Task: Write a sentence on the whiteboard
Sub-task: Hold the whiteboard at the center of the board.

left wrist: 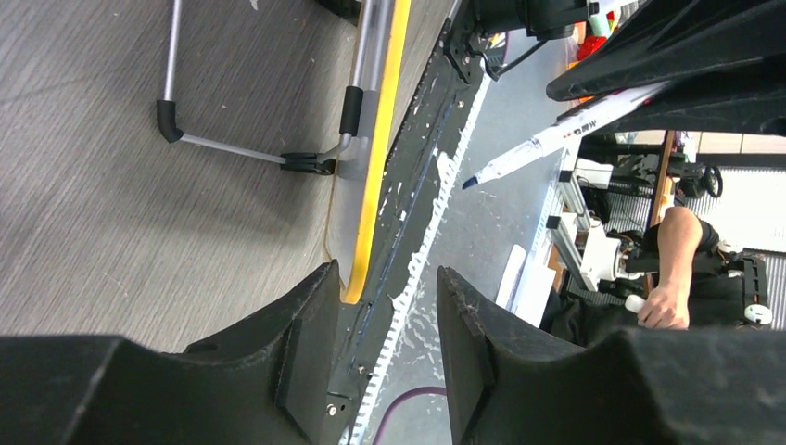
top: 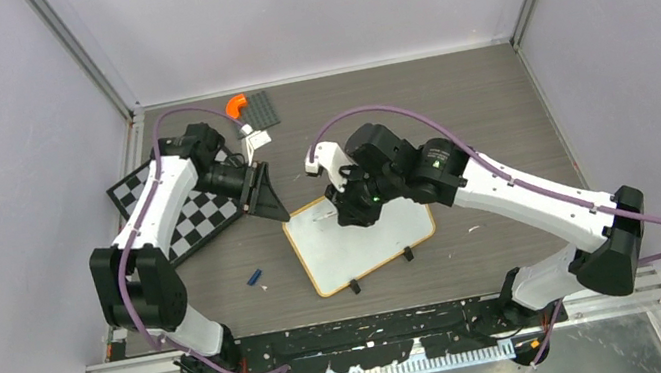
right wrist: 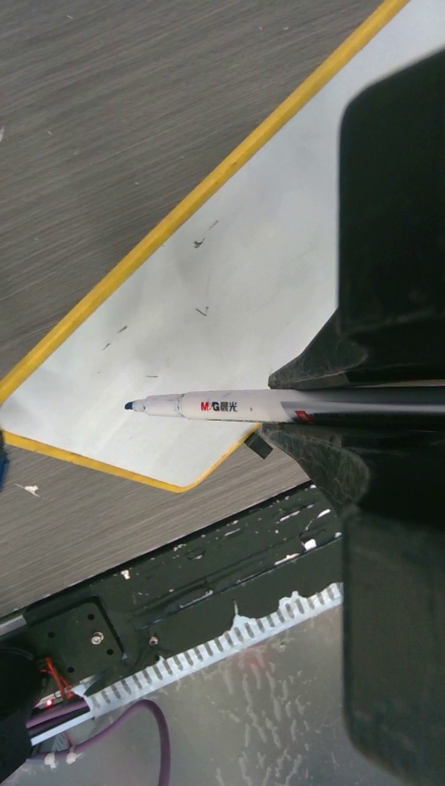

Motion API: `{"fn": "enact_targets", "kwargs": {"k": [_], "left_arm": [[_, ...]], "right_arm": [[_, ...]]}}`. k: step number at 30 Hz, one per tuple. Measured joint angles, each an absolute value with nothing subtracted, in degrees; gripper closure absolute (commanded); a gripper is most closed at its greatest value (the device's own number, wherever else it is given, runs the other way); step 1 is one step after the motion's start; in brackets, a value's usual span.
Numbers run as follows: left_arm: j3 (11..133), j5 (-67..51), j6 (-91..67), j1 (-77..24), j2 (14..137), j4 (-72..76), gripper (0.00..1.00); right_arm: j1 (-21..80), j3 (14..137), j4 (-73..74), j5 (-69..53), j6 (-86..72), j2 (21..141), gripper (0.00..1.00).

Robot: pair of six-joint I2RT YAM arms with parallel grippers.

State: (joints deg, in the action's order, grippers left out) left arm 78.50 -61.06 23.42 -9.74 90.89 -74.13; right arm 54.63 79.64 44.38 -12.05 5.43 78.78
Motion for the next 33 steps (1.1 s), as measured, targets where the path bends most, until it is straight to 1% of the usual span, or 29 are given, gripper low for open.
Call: {"fn": "enact_targets", "kwargs": {"k": [7,10,15,19,24,27,31,33], "left_arm": [[78.04,-61.56,24.56,-9.74,92.01,-74.28,0.54],[78.24,-61.47,24.67,-9.74,91.85,-74.35,0.52],[77.69,-60.77,22.65,-9.74,89.21,-71.59,0.52],[77.67,-60.73,22.46,-9.78,88.82,-71.11,0.55],[77.28,-60.6,22.44,-10.33,90.39,-70.59,0.56],[76.95,-60.36,22.39,-11.11,90.91,-70.17,0.61],[76.64,-59.96,21.93,-12.05,91.11,-70.04,0.76],[76.64,-59.9,21.69,-12.29,91.35,-69.89,0.81]], "right_arm": [[55.9,76.51,38.39,-11.33,5.65,78.5,1.0],[55.92,75.37,38.22,-12.08,5.69,78.5,1.0],[55.92,75.31,38.15,-12.56,5.72,78.06,1.0],[55.92,75.31,37.78,-12.97,5.65,77.84,1.0],[55.94,75.88,37.8,-13.65,5.15,78.17,1.0],[55.94,77.1,37.78,-13.61,4.64,79.0,1.0],[56.34,78.39,37.82,-13.47,4.32,80.47,1.0],[56.93,78.65,37.82,-13.04,4.32,81.32,1.0]]}}
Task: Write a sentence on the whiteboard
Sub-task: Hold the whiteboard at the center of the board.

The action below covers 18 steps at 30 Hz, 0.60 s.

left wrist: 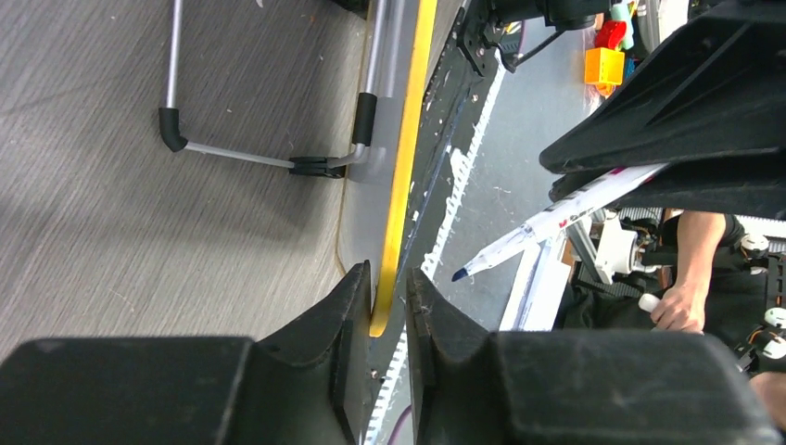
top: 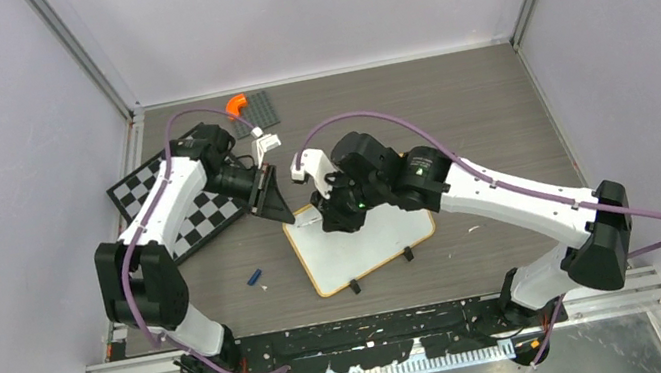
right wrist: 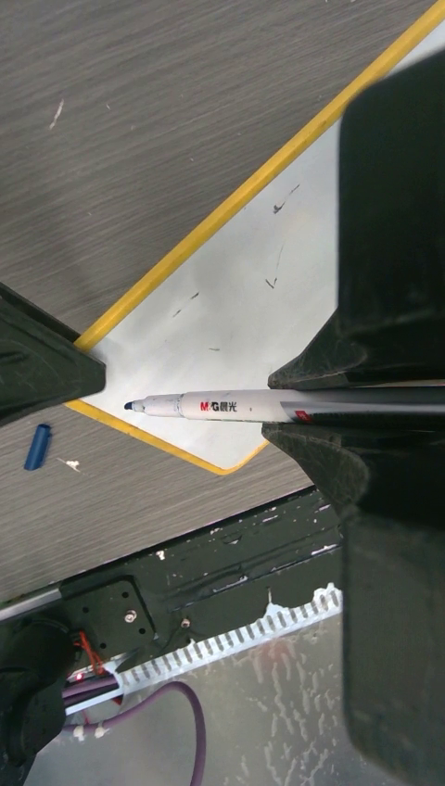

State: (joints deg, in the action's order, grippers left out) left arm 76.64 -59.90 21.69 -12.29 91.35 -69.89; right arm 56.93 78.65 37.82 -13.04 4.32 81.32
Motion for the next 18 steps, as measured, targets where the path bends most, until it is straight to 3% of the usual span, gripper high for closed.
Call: {"fn": "enact_targets", "kwargs": {"k": [9,18], "left_arm": [[76.64,-59.86,21.91,-12.32,91.88,-69.41,1.0],[76.64,-60.27,22.63,-12.51,91.88,-69.49,1.0]], "right_arm": [[59.05,78.65,38.61,-10.02,4.34,82.3,1.0],[59.35,78.65,38.11,-7.94,4.34,84.97,1.0]]}}
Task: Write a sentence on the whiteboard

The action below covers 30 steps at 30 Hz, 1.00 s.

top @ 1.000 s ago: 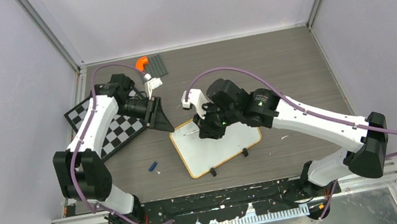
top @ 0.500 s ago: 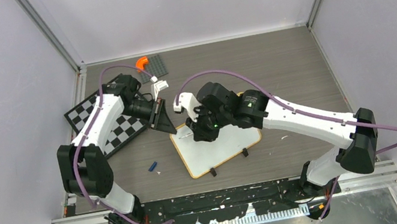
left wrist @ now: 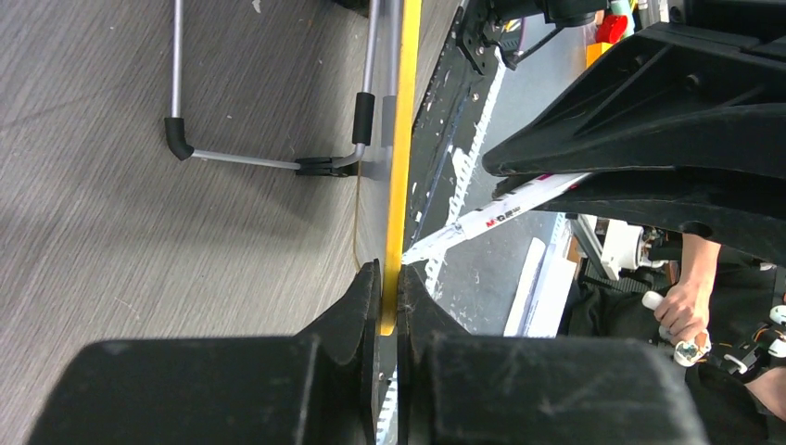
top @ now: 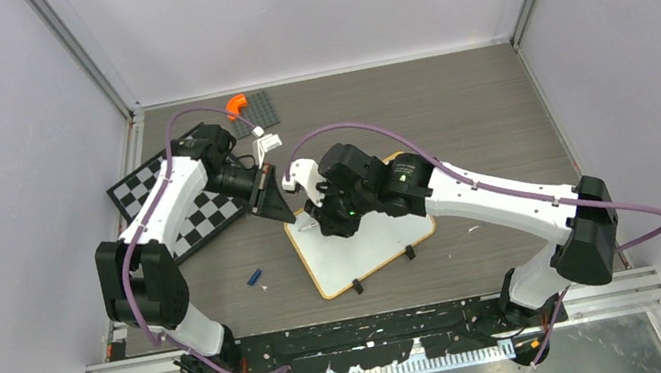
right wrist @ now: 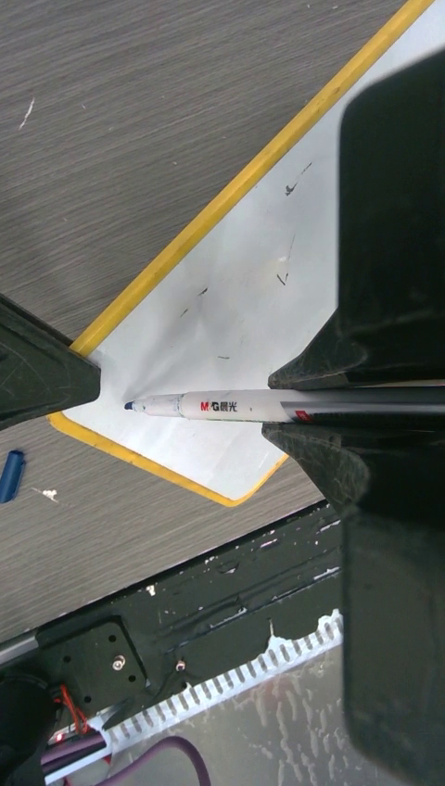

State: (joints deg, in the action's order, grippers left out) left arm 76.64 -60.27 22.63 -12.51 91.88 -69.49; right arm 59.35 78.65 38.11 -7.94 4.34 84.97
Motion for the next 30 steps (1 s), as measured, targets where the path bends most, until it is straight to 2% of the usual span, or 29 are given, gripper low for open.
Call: {"fn": "enact_targets", "kwargs": {"k": [30], "left_arm": [[76.55,-60.03,24.38,-12.51,92.27,-69.45,1.0]], "right_arm": [[59.79,73.67,38.33,-5.15,5.54,83.99,1.0]]}}
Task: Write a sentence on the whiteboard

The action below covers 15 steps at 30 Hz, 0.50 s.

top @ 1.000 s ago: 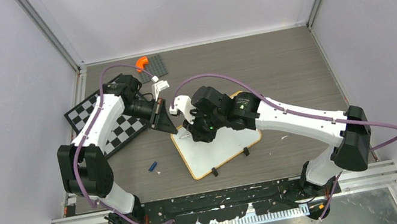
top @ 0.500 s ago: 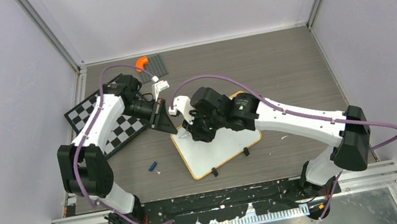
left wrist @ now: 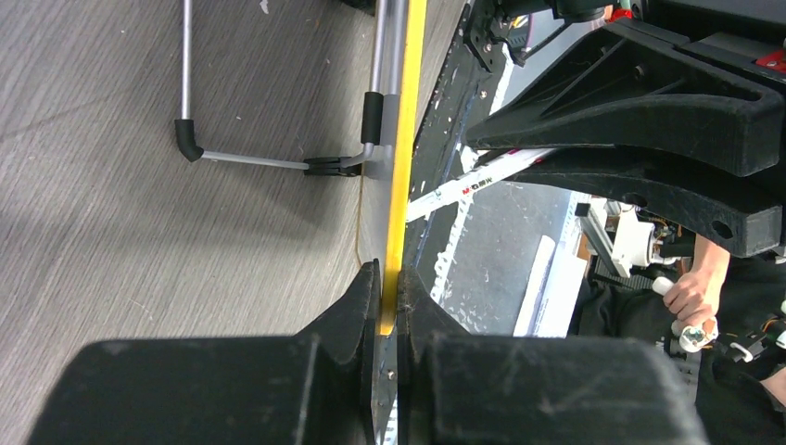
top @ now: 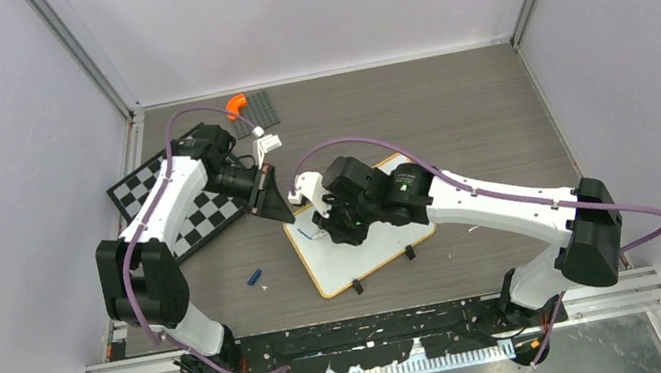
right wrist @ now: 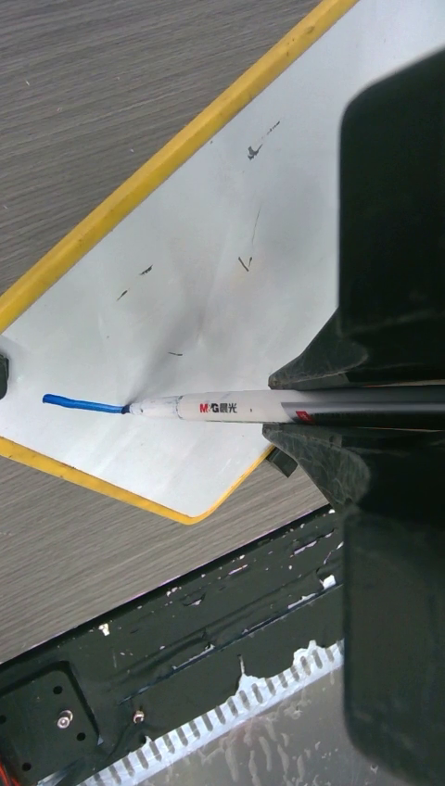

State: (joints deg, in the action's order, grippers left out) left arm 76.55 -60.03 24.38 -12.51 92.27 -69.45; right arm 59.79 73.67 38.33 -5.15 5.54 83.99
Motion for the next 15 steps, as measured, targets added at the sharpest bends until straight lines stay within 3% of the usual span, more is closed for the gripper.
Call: {"fn": "enact_targets", "kwargs": {"k": [15], "left_arm": [[76.55,-60.03,24.4,-12.51,92.27,-69.49,1.0]], "right_arm": [[58.63,78.13,39.03,-2.37,6.76,83.99,1.0]]}}
